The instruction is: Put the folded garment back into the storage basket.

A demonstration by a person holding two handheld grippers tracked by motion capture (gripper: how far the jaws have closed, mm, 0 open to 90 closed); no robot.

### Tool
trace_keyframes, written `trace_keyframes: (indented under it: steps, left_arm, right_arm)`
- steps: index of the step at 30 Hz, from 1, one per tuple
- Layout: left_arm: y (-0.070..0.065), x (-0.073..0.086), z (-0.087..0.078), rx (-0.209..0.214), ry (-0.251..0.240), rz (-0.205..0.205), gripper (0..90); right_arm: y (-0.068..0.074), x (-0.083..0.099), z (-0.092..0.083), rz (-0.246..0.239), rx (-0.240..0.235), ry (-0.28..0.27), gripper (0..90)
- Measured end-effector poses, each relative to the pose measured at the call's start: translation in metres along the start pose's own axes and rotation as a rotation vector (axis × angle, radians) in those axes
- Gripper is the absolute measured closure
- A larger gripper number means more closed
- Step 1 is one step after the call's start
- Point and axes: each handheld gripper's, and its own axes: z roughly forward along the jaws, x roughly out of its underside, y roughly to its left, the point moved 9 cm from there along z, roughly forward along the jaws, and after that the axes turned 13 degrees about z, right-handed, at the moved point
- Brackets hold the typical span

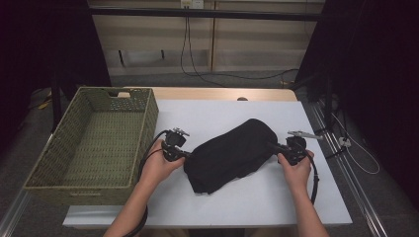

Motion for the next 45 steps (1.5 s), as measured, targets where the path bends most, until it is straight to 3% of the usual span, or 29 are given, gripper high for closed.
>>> trace_keyframes:
  steps: [5, 9, 16, 21, 23, 28, 37, 45]
  left_arm:
    - [-0.002, -0.006, -0.010, -0.004, 0.016, 0.010, 83.3]
    - [-0.003, -0.011, -0.018, -0.003, 0.050, 0.024, 83.4]
    - [-0.002, -0.013, -0.025, 0.011, 0.192, 0.036, 83.8]
    - [0.002, -0.016, -0.032, 0.012, 0.246, 0.044, 83.9]
    - [0.002, -0.018, -0.037, 0.021, 0.254, 0.044, 84.0]
    - [0.003, -0.025, -0.047, -0.001, 0.289, 0.071, 84.0]
    - [0.006, -0.041, -0.069, -0.011, 0.285, 0.068, 84.0]
    - [0.011, -0.049, -0.086, -0.032, 0.320, 0.079, 84.0]
  right_arm:
    - [0.001, -0.007, -0.004, 0.037, -0.039, -0.017, 77.5]
    - [0.002, -0.012, -0.007, 0.026, -0.034, -0.026, 77.7]
    - [0.003, -0.017, -0.011, 0.015, -0.032, -0.028, 78.2]
    - [0.004, -0.022, -0.014, 0.018, -0.033, -0.033, 78.5]
    - [0.006, -0.025, -0.015, 0.019, -0.036, -0.036, 78.5]
    - [0.012, -0.031, -0.016, 0.020, -0.044, -0.048, 78.7]
    - [0.023, -0.044, -0.019, 0.012, -0.052, -0.069, 78.9]
    - [0.036, -0.056, -0.018, -0.022, -0.056, -0.072, 78.9]
